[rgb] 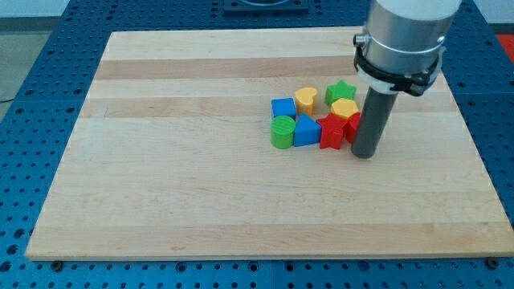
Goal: Push the red circle into the red star
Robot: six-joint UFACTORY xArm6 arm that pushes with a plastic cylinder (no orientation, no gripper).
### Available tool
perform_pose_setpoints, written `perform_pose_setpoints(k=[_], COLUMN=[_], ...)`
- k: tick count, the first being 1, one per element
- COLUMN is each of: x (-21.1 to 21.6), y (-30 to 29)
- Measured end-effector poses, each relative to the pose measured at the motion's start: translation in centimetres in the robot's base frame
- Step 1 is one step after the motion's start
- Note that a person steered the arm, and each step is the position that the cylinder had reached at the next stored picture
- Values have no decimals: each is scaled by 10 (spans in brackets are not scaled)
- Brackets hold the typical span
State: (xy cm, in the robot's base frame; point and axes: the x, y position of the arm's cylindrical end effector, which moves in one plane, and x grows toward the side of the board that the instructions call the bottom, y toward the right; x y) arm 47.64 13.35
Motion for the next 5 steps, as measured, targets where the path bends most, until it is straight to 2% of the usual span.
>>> perform_pose_setpoints(k=[2,3,4,5], x=[1,17,-7,-37], y=[-1,57,112,107])
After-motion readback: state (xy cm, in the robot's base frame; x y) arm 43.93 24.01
